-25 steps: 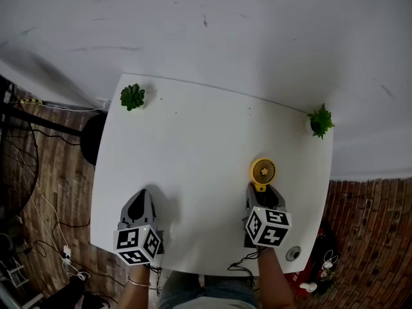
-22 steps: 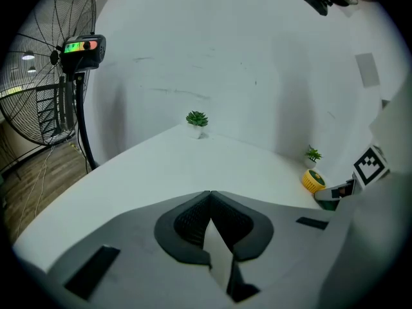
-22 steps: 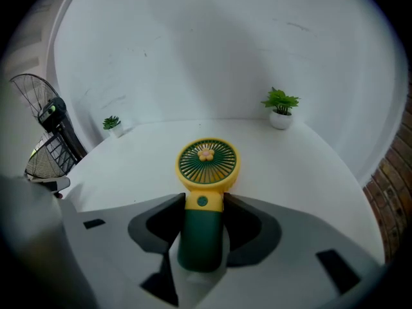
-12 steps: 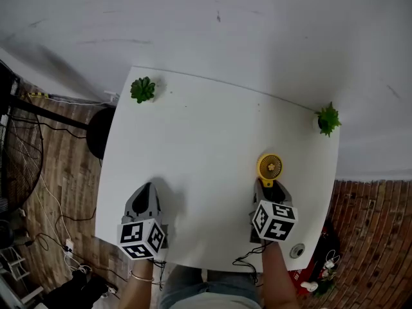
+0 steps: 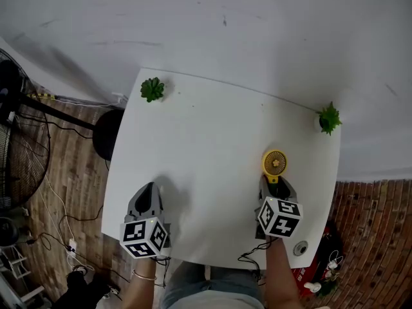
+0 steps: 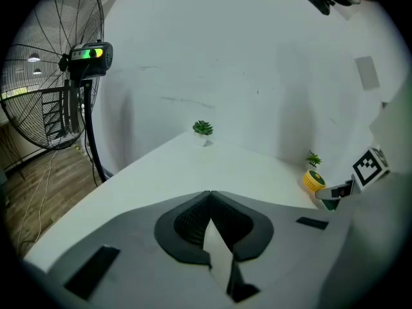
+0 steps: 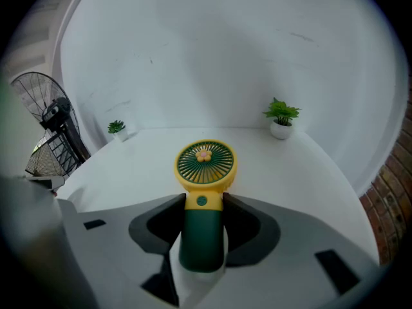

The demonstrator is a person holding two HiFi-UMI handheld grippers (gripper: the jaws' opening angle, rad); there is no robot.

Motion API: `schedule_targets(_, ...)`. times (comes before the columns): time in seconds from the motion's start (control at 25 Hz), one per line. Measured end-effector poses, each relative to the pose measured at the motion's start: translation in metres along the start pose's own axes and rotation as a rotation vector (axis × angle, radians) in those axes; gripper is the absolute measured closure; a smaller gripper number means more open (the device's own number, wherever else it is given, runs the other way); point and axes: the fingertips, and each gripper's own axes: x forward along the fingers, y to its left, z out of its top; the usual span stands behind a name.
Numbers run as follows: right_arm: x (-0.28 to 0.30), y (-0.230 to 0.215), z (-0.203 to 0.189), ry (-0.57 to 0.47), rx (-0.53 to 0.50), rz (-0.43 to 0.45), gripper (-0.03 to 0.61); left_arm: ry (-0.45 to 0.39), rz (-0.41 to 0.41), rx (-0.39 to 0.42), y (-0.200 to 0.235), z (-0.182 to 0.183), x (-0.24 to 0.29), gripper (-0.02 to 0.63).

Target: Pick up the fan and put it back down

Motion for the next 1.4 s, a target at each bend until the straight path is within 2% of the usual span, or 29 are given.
schedule_targets(0.32,-0.037,0.002,0.022,-0.079,0.001,-0.007,0.4,-0.045,-0.022,0.004,-0.006,0.017,-0.021,0.601)
schedule_targets(0.6,-0.088,-0.002,0.058,-0.219,0.007,-0.036,0.4,-0.135,-0.087,0.04,-0.026,0.054,-0.034,0.602)
schedule_targets(1.08,-0.211,-0.026,0.124,-0.527,0.025,-0.151,0.4,-0.35,-0.25,0.125,-0.086,0.157,-0.062,0.602)
schedule_targets(1.4,-0.288,-0.046,0.167,-0.735,0.029,-0.223,0.4,-0.463,-0.319,0.173,-0.13,0.228,-0.083,0.601)
